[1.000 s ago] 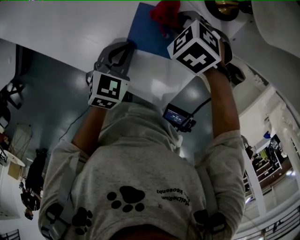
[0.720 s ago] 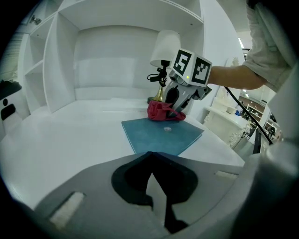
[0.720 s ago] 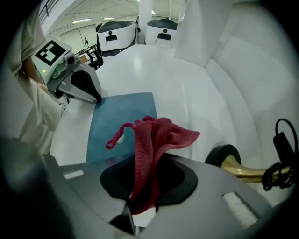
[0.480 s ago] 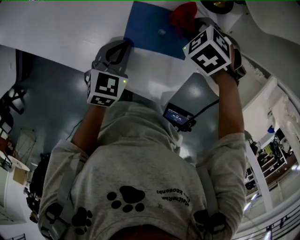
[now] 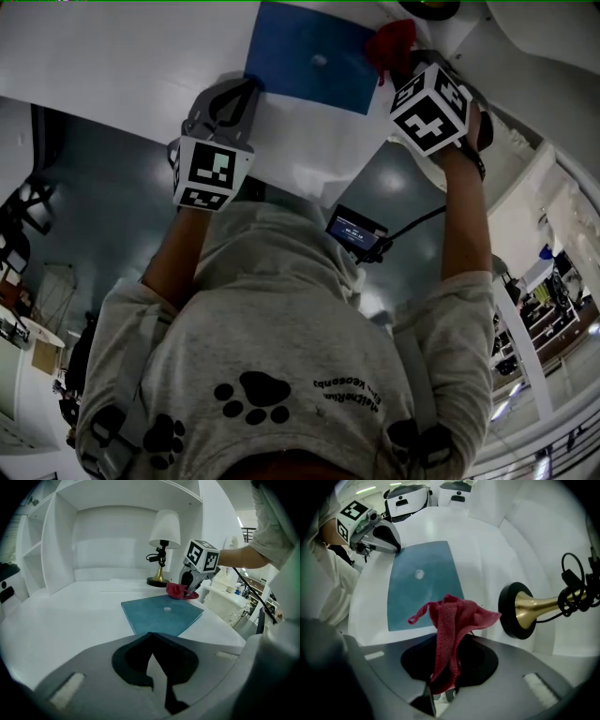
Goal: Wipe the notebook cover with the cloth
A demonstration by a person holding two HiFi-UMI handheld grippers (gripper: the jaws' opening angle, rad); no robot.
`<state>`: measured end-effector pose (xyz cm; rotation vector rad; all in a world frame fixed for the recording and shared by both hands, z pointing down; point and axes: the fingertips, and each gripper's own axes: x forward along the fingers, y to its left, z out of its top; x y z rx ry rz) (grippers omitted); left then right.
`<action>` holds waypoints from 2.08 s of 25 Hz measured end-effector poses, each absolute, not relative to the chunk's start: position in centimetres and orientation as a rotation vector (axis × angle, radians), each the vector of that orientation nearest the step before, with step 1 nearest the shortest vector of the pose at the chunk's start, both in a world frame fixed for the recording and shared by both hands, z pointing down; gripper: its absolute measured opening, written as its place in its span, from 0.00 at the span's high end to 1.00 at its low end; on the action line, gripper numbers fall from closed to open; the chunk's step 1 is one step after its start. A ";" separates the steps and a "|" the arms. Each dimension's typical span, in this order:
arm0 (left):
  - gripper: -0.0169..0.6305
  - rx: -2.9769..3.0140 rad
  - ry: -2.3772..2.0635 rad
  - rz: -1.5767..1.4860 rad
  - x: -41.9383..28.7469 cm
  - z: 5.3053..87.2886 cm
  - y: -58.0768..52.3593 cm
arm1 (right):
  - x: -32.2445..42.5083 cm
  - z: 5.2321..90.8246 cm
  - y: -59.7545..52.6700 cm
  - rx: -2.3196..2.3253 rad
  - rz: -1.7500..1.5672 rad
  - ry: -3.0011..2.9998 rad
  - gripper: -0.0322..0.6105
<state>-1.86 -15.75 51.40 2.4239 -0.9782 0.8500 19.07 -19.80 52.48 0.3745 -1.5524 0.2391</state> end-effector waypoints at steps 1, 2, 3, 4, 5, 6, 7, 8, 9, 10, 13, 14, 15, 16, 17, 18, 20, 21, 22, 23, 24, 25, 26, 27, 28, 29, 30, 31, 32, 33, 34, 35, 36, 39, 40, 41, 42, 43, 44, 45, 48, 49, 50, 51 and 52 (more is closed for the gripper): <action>0.98 2.422 -0.977 0.850 -1.9 51.5 -15.7 | 19.3 52.5 -19.5 0.374 0.242 -1.543 0.83; 0.98 2.424 -0.976 0.850 -1.9 51.5 -15.7 | 19.5 52.5 -19.2 0.376 0.248 -1.535 0.83; 0.98 2.428 -0.976 0.848 -1.9 51.4 -15.7 | 19.8 52.4 -18.9 0.384 0.256 -1.530 0.83; 0.98 2.431 -0.975 0.846 -1.8 51.5 -15.8 | 20.1 52.2 -18.7 0.395 0.265 -1.527 0.83; 0.98 2.432 -0.975 0.845 -1.7 51.5 -15.7 | 20.3 51.9 -18.5 0.410 0.276 -1.531 0.83; 0.98 2.431 -0.973 0.846 -1.7 51.6 -15.7 | 20.4 51.5 -18.4 0.426 0.287 -1.541 0.83; 0.98 2.428 -0.972 0.848 -1.7 51.6 -15.6 | 20.3 50.9 -18.3 0.445 0.298 -1.557 0.83; 0.98 2.424 -0.971 0.850 -1.7 51.7 -15.5 | 20.0 50.3 -18.3 0.465 0.307 -1.578 0.83; 0.98 2.424 -0.971 0.850 -1.7 51.7 -15.5 | 19.5 49.5 -18.4 0.484 0.312 -1.604 0.83; 0.98 2.424 -0.971 0.849 -1.8 51.7 -15.4 | 18.8 48.8 -18.5 0.500 0.311 -1.633 0.83; 0.98 2.425 -0.970 0.848 -1.8 51.5 -15.5 | 16.1 46.6 -19.1 0.521 0.271 -1.728 0.83; 0.98 2.426 -0.971 0.849 -1.7 51.4 -15.5 | 14.9 46.1 -19.3 0.518 0.251 -1.761 0.83; 0.98 2.426 -0.972 0.849 -1.7 51.3 -15.5 | 13.7 45.6 -19.5 0.509 0.231 -1.795 0.83; 0.98 2.425 -0.973 0.850 -1.7 51.3 -15.5 | 12.4 45.3 -19.6 0.496 0.215 -1.825 0.83; 0.98 2.424 -0.973 0.851 -1.7 51.4 -15.5 | 11.1 45.2 -19.6 0.479 0.204 -1.850 0.83; 0.98 2.424 -0.974 0.851 -1.7 51.4 -15.4 | 9.9 45.3 -19.5 0.460 0.196 -1.869 0.83; 0.98 2.425 -0.975 0.850 -1.7 51.4 -15.5 | 7.5 45.6 -19.2 0.415 0.183 -1.902 0.83; 0.98 2.427 -0.975 0.849 -1.6 51.4 -15.6 | 6.3 45.8 -19.1 0.392 0.175 -1.917 0.83; 0.98 2.429 -0.975 0.848 -1.6 51.4 -15.6 | 5.1 45.9 -19.1 0.372 0.166 -1.932 0.83; 0.98 2.429 -0.975 0.848 -1.6 51.3 -15.6 | 4.1 46.1 -19.0 0.353 0.157 -1.944 0.83; 0.98 2.428 -0.975 0.849 -1.6 51.3 -15.6 | 3.1 46.2 -19.0 0.335 0.146 -1.954 0.83; 0.98 2.428 -0.976 0.850 -1.6 51.3 -15.6 | 2.2 46.3 -18.9 0.317 0.136 -1.962 0.83; 0.98 2.428 -0.977 0.851 -1.6 51.2 -15.6 | 1.4 46.5 -18.9 0.299 0.126 -1.966 0.83; 0.98 2.429 -0.978 0.851 -1.6 51.2 -15.6 | 0.7 46.8 -18.8 0.281 0.118 -1.968 0.83; 0.98 2.429 -0.978 0.851 -1.6 51.1 -15.6 | 0.1 47.0 -18.8 0.266 0.110 -1.967 0.83; 0.98 2.429 -0.978 0.851 -1.5 51.0 -15.5 | -0.4 47.3 -18.7 0.253 0.104 -1.964 0.83; 0.97 2.429 -0.977 0.850 -1.5 51.0 -15.5 | -0.9 47.7 -18.7 0.241 0.098 -1.960 0.83; 0.98 2.429 -0.978 0.850 -1.6 51.0 -15.5 | -1.3 48.0 -18.8 0.232 0.092 -1.954 0.83; 0.97 2.429 -0.979 0.850 -1.6 51.0 -15.5 | -1.8 48.4 -18.9 0.223 0.085 -1.947 0.83; 0.97 2.429 -0.981 0.849 -1.7 50.9 -15.5 | -2.2 48.7 -19.0 0.214 0.077 -1.939 0.83; 0.98 2.428 -0.984 0.849 -1.8 50.9 -15.5 | -2.6 49.0 -19.1 0.204 0.070 -1.930 0.83; 0.98 2.427 -0.987 0.849 -2.0 50.9 -15.5 | -3.0 49.3 -19.2 0.193 0.065 -1.921 0.83; 0.97 2.426 -0.991 0.848 -2.1 50.8 -15.5 | -3.3 49.6 -19.3 0.180 0.063 -1.911 0.83; 0.97 2.425 -1.000 0.847 -2.3 50.6 -15.5 | -3.6 50.4 -19.2 0.147 0.058 -1.871 0.83; 0.98 2.425 -1.002 0.848 -2.3 50.6 -15.5 | -3.6 50.5 -19.2 0.141 0.058 -1.862 0.83; 0.98 2.425 -1.004 0.848 -2.4 50.6 -15.4 | -3.6 50.6 -19.2 0.137 0.058 -1.857 0.83; 0.98 2.425 -1.004 0.848 -2.4 50.6 -15.4 | -3.5 50.6 -19.2 0.133 0.059 -1.853 0.83; 0.97 2.425 -1.005 0.848 -2.4 50.7 -15.4 | -3.3 50.7 -19.2 0.130 0.061 -1.848 0.83; 0.97 2.424 -1.005 0.848 -2.5 50.7 -15.4 | -3.0 50.8 -19.1 0.130 0.066 -1.843 0.83; 0.97 2.423 -1.005 0.848 -2.5 50.8 -15.4 | -2.5 50.9 -19.0 0.133 0.072 -1.838 0.83; 0.97 2.422 -1.006 0.851 -2.5 50.9 -15.5 | -0.6 51.1 -18.8 0.155 0.103 -1.826 0.83; 0.97 2.422 -1.007 0.852 -2.5 51.0 -15.6 | 0.2 51.1 -18.8 0.166 0.115 -1.822 0.83; 0.97 2.421 -1.007 0.853 -2.6 51.1 -15.6 | 0.9 51.2 -18.8 0.177 0.126 -1.817 0.83; 0.97 2.420 -1.007 0.853 -2.6 51.2 -15.6 | 1.7 51.2 -18.7 0.189 0.137 -1.811 0.83; 0.97 2.421 -1.007 0.852 -2.6 51.2 -15.6 | 2.5 51.3 -18.7 0.200 0.149 -1.805 0.83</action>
